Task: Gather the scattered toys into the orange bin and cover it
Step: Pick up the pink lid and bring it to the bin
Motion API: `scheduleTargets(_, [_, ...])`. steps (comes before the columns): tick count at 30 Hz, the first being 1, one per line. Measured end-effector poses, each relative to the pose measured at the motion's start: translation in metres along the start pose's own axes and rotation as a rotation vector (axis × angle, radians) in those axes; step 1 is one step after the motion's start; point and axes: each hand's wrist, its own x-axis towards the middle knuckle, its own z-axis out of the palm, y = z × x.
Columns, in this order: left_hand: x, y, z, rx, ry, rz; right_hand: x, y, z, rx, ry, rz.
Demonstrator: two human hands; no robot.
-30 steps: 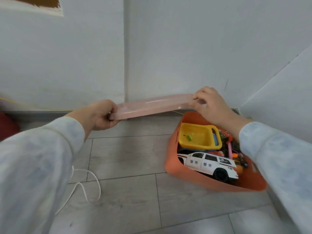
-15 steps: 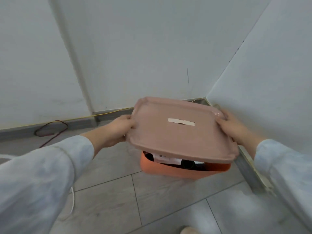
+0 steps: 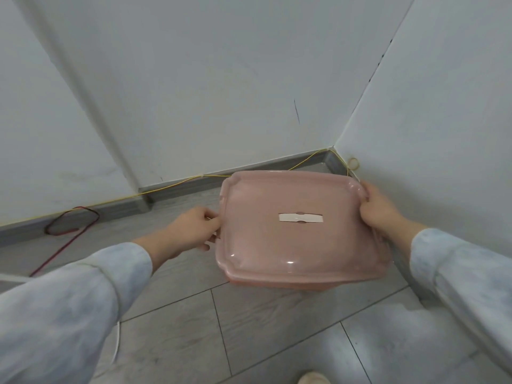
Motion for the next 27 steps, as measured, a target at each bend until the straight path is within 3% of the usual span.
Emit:
scheduleTargets(12, [0.031, 0.007, 0.02, 0.146, 0.248, 0.078, 0.014, 0.021, 0.021, -0.111, 0.028, 0.014])
scheduleTargets(17, [0.042, 0.01, 0.035, 0.269, 0.253, 0.06, 0.011, 0.023, 0.027, -0.084, 0.064, -0.053])
scheduleTargets(27, [0.028, 0.004, 0.043, 0.254, 0.175, -0.004, 0.015, 0.021, 0.023, -0.049, 0.03, -0.001])
